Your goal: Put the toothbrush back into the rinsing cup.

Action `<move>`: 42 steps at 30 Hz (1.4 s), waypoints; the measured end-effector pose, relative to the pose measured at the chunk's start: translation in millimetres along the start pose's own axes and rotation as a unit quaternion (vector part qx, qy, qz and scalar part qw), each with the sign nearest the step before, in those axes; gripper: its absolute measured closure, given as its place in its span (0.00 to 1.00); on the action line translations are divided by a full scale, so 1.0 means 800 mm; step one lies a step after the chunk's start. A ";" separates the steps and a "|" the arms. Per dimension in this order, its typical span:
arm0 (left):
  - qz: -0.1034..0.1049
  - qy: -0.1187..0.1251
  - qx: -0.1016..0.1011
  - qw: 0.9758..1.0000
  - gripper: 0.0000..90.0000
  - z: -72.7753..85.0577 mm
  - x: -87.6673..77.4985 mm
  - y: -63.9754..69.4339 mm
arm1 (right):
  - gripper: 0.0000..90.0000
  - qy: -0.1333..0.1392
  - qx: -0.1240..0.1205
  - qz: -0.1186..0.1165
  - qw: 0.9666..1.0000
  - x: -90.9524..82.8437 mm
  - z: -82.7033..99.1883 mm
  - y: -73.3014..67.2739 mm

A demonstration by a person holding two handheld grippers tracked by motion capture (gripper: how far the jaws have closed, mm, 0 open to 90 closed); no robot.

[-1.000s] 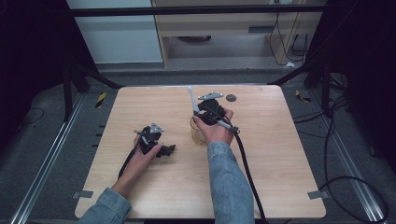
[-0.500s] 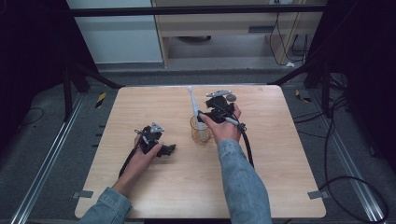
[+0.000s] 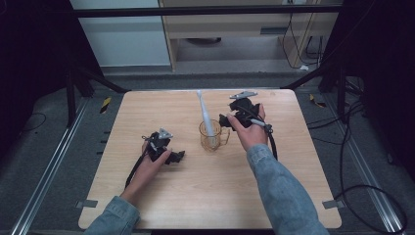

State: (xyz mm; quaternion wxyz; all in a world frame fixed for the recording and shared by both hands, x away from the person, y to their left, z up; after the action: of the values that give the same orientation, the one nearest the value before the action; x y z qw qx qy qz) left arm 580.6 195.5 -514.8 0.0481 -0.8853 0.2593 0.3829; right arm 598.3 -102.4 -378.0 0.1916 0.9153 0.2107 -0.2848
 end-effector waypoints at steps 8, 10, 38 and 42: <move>-0.004 0.000 -0.004 1.000 0.00 -0.001 0.001 0.003 | 0.07 -0.002 0.004 0.001 1.000 -0.008 0.016 0.038; -0.005 0.000 -0.004 1.000 0.00 -0.001 0.001 0.003 | 0.07 -0.002 0.006 0.002 1.000 -0.014 0.022 0.047; -0.007 0.000 -0.009 1.000 0.00 -0.001 0.002 0.004 | 0.08 -0.053 0.053 0.026 0.997 -0.045 0.150 0.094; -0.007 0.000 -0.009 1.000 0.00 -0.001 0.002 0.004 | 0.09 -0.057 0.052 0.035 0.996 -0.045 0.163 0.100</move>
State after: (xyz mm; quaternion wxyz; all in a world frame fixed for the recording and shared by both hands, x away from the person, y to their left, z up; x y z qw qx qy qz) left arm 580.7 192.0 -514.9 0.0432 -0.8874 0.2499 0.3848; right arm 553.1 -240.8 -437.7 0.1654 0.9131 0.1524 -0.3401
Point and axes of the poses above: each handheld gripper's, and its own axes: x roughly forward along the jaws, z roughly out of its underside, y roughly to its right, the point moved 1 cm from there along x, roughly forward along the jaws, and after that the axes turned 11 degrees about -x, right-handed, at the moved point
